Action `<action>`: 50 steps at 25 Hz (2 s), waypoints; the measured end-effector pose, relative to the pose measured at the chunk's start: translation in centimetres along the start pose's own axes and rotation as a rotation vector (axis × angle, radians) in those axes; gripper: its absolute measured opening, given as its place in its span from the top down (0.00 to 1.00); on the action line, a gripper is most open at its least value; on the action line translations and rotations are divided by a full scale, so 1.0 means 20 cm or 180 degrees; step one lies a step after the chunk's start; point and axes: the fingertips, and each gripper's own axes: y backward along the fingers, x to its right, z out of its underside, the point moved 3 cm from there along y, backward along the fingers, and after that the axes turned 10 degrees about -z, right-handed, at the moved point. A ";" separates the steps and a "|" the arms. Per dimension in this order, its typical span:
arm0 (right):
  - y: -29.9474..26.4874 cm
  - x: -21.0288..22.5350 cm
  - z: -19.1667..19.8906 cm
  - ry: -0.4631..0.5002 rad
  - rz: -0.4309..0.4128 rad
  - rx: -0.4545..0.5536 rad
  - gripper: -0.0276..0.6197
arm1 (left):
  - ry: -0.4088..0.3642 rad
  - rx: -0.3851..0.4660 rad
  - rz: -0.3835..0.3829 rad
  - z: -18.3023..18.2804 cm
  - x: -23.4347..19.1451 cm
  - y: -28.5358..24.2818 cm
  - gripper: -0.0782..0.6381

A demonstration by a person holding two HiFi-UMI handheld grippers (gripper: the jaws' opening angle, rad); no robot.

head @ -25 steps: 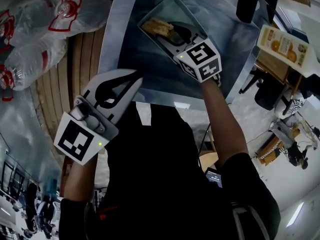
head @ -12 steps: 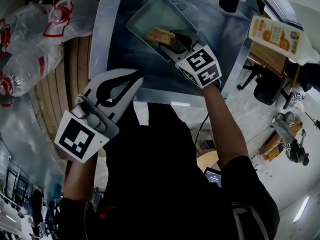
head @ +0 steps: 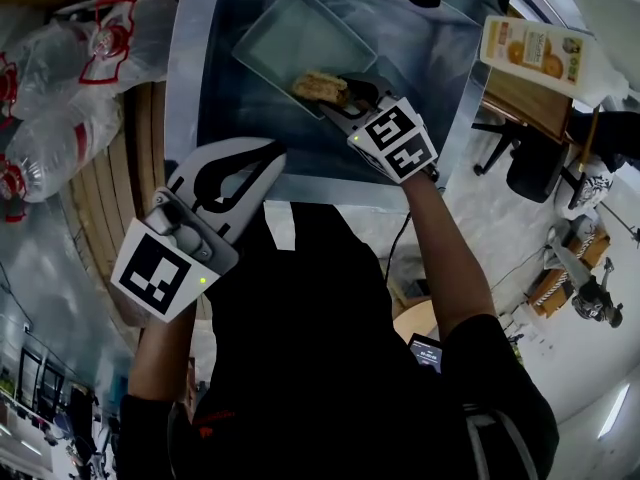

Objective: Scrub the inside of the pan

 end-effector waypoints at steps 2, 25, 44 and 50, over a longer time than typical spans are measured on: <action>0.01 0.00 0.02 0.0015 0.0003 -0.0054 0.65 | -0.0006 0.0002 0.0000 0.00 0.01 0.00 0.86; -0.04 0.21 -0.40 0.0078 0.0138 0.0262 0.65 | 0.0071 0.0052 -0.0212 -0.10 -0.22 0.10 0.86; -0.17 0.30 -0.42 0.0080 0.0165 0.0046 0.65 | 0.0156 0.0007 -0.0223 -0.07 -0.35 0.10 0.86; -0.12 0.28 -0.32 0.0040 0.0129 -0.0072 0.65 | 0.0140 0.0007 -0.0169 -0.07 -0.30 0.07 0.86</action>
